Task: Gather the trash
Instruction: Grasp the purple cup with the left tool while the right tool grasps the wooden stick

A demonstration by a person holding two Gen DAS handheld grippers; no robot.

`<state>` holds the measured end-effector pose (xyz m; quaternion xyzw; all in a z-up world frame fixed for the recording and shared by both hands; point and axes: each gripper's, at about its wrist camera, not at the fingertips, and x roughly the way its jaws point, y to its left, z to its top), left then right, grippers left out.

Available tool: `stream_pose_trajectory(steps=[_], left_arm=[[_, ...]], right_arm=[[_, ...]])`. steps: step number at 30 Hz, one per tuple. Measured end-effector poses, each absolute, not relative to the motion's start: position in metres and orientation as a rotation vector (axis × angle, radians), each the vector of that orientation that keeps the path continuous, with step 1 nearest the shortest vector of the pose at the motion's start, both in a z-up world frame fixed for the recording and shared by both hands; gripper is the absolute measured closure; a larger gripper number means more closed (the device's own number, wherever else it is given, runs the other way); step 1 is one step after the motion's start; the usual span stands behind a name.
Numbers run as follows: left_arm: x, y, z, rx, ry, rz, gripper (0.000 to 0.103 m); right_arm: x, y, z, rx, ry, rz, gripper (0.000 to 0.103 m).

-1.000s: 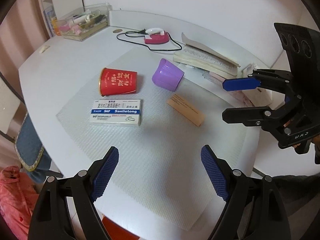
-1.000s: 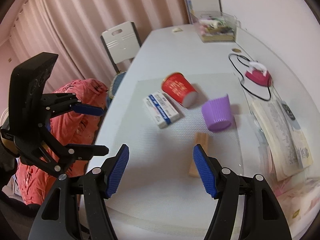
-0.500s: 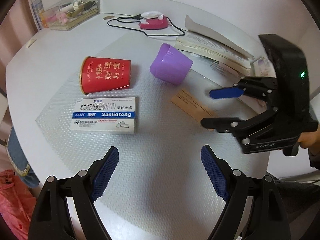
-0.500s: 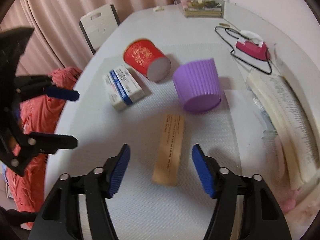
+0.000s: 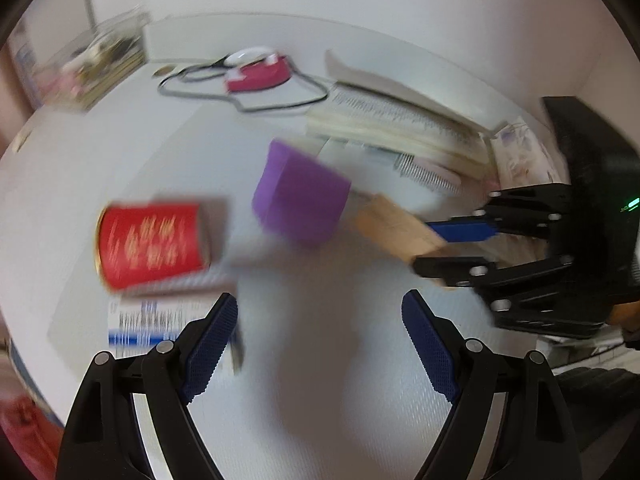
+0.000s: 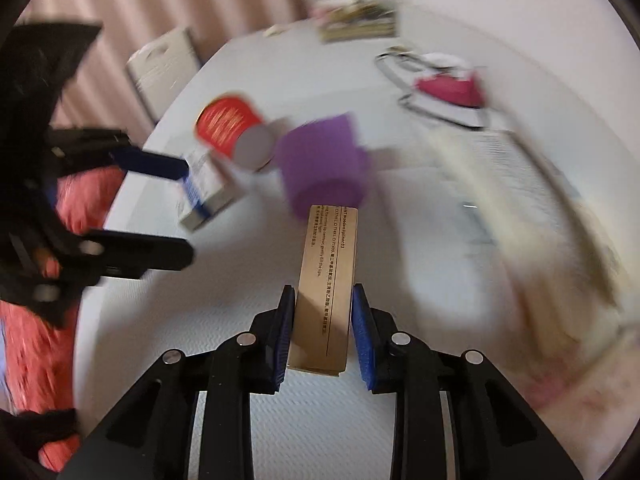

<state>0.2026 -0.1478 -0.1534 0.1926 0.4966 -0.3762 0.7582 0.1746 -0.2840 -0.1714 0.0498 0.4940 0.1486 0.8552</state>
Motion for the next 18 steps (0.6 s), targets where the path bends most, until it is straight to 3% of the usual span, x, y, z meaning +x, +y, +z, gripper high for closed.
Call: stream_pose_trajectory(steps=[13,14,15,16,18], left_arm=[[0.248,-0.195,-0.190,0.542,1.046,-0.876,0.019],[0.249,-0.196,-0.191,0.537,1.038,-0.886,0.024],[0.249,-0.196,-0.191,0.536,1.033,-0.896,0.041],[0.249,-0.197,-0.193,0.541,1.041,-0.902,0.049],[0.248,-0.197,-0.194,0.545,1.043,-0.901,0.052]], right_arm=[[0.174,-0.307,-0.156,0.176,0.993,0.259,0.074],[0.173,-0.307,-0.156,0.177,0.994,0.260,0.074],[0.172,-0.308,-0.156,0.179,0.995,0.263,0.074],[0.170,-0.308,-0.156,0.177,0.997,0.268,0.074],[0.172,-0.308,-0.157,0.170,1.003,0.275,0.074]])
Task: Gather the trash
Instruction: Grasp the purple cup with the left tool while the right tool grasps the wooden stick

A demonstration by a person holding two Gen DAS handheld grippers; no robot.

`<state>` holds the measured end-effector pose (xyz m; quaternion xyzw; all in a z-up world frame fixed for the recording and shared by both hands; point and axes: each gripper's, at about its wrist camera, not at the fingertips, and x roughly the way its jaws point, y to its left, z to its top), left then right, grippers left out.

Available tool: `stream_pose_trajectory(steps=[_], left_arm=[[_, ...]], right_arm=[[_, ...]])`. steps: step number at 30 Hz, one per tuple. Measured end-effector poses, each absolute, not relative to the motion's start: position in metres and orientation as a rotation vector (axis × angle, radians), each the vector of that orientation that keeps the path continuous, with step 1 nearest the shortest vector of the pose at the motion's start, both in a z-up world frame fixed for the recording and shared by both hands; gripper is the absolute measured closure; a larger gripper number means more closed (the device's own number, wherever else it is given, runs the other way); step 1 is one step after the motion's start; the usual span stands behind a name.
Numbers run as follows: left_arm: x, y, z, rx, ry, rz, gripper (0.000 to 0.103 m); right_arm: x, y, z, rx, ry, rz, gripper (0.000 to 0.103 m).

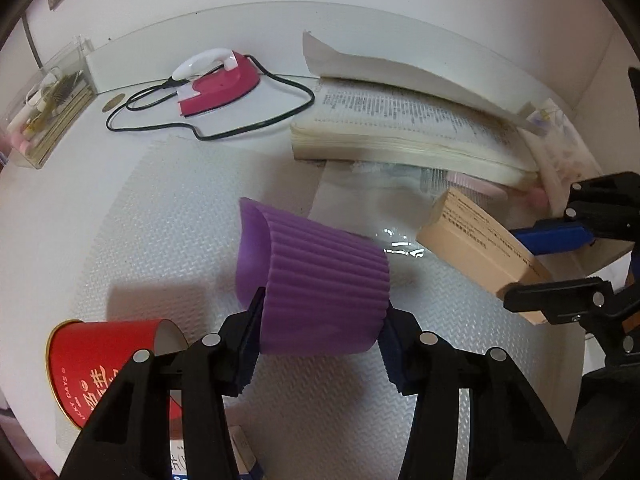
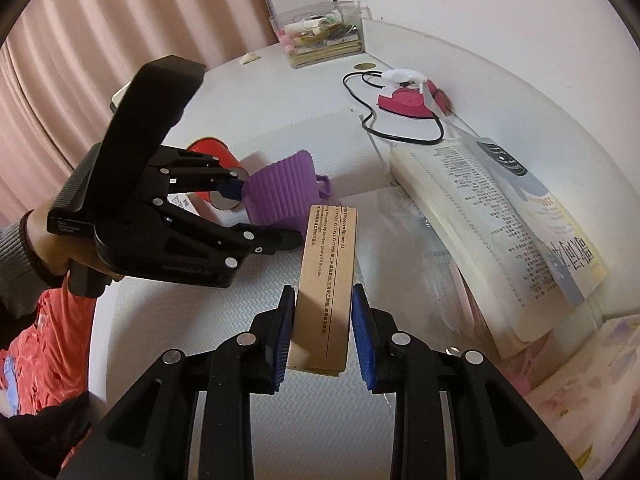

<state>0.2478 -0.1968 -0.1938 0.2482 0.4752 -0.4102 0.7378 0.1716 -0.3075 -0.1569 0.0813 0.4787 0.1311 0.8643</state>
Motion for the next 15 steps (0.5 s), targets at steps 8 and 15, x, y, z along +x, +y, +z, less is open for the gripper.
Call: stream_pose_trajectory(steps=[8,15], left_arm=[[0.236,-0.181,-0.181,0.485,1.045,-0.915,0.053],[0.204,-0.159,-0.158,0.476,1.044,-0.905,0.054]], right_arm=[[0.177,-0.308,-0.157,0.151,1.020,0.303,0.074],[0.169,-0.301,-0.144,0.120,1.018,0.368,0.074]])
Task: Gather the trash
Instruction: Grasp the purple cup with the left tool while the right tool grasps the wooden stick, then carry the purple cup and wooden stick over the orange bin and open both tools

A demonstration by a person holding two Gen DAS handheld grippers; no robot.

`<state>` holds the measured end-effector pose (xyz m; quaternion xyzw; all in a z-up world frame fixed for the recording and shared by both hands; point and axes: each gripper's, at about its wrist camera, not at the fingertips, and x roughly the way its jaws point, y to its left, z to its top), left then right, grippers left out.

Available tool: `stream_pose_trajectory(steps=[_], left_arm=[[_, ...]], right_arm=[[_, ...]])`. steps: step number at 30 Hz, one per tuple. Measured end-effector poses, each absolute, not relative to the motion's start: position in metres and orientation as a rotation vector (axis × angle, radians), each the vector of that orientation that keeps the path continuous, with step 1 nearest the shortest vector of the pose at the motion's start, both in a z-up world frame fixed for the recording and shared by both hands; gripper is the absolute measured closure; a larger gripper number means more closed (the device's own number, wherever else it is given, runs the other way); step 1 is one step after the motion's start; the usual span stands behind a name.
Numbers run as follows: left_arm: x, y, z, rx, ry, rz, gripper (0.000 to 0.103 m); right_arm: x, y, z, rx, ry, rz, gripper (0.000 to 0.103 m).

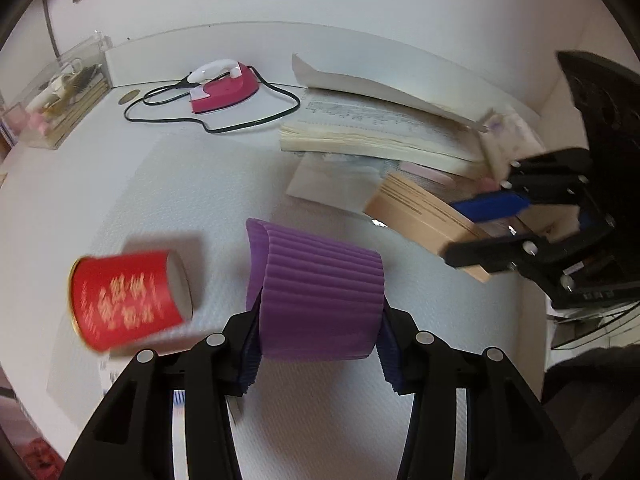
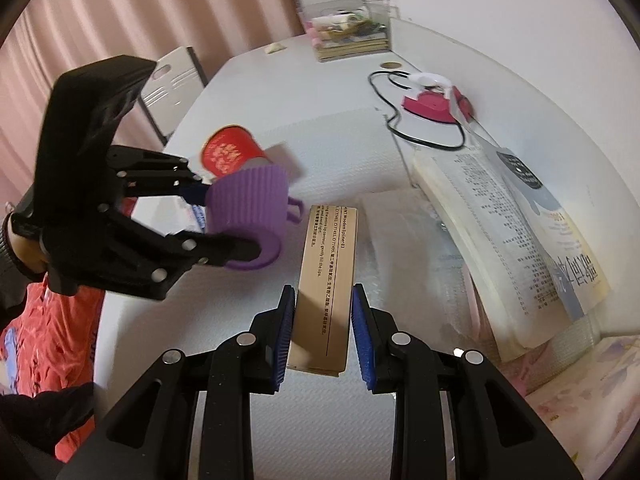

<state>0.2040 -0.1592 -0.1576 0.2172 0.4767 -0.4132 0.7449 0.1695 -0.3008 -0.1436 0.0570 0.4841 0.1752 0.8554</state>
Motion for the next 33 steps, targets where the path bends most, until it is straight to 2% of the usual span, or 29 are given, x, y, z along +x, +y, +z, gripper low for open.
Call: stream_pose_trajectory(steps=[17,33], left_arm=[[0.114,-0.089,-0.103,0.372,1.023,-0.718,0.054],[0.040,0.018,-0.076,0.217,1.020,-0.388,0.054]], right_arm=[[0.133,-0.248,-0.095,0.010,0.986,0.619,0.074],[0.111,-0.120,-0.063,-0.152,0.941,0.969,0.074]])
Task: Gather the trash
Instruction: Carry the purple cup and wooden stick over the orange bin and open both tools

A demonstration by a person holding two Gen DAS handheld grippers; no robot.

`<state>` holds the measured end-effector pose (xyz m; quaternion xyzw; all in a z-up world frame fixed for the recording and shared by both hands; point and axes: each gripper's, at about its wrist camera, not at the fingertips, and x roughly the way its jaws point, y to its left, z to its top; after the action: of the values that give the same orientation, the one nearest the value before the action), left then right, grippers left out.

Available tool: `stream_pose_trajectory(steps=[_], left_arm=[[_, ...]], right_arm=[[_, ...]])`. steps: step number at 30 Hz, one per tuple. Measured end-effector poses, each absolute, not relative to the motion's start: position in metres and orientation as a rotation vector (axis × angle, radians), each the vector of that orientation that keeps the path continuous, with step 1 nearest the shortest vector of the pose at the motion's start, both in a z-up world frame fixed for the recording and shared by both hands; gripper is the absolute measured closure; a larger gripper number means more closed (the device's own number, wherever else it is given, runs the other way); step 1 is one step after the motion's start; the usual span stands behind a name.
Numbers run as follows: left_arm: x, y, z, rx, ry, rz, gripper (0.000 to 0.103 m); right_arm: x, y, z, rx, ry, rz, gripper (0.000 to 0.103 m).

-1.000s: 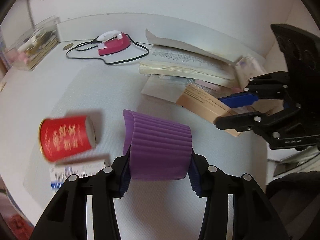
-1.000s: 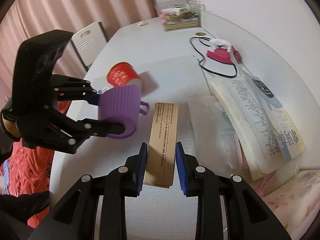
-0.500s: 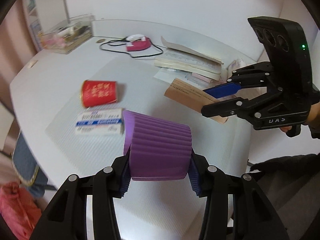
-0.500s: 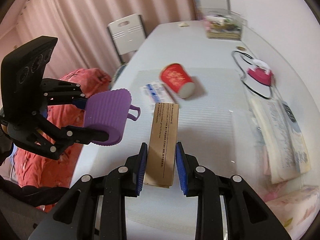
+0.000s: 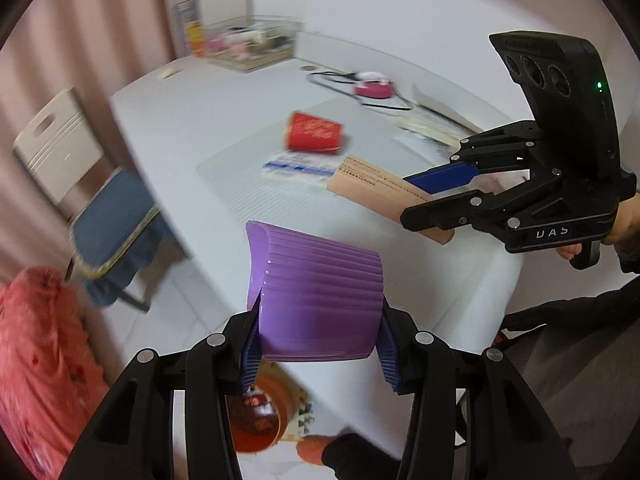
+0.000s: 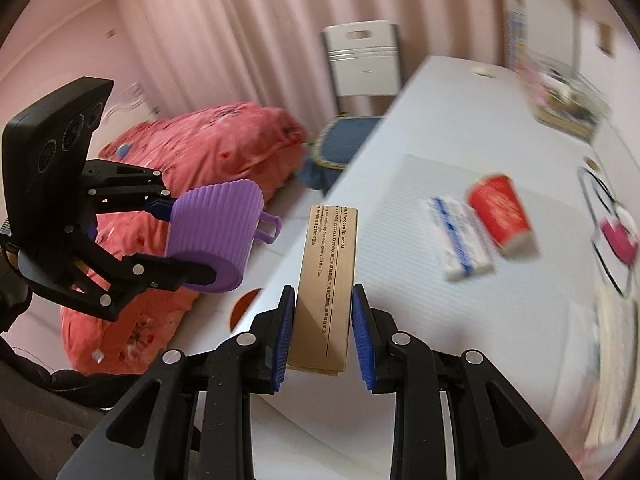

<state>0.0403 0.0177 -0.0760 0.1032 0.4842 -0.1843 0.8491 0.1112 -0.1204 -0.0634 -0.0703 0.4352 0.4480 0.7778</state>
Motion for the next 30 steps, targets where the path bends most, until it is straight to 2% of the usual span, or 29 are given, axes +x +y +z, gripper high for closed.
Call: stream_pose_trajectory(steps=[18,24,30], left_arm=[[-0.031,0.153,-0.090,-0.019,1.073,-0.040,0.054],[-0.040,0.192,-0.110,-0.090,1.092,0.015,0.054],[-0.041,0.226,-0.149,-0.154,1.115,0.027,0.054]], right_arm=[[0.063,0.079,-0.066,-0.353,0.945,1.356,0.074],[0.048,0.141,-0.083,-0.392,0.965,1.421,0.074],[0.040,0.186,-0.124,-0.425,1.024,1.409,0.074]])
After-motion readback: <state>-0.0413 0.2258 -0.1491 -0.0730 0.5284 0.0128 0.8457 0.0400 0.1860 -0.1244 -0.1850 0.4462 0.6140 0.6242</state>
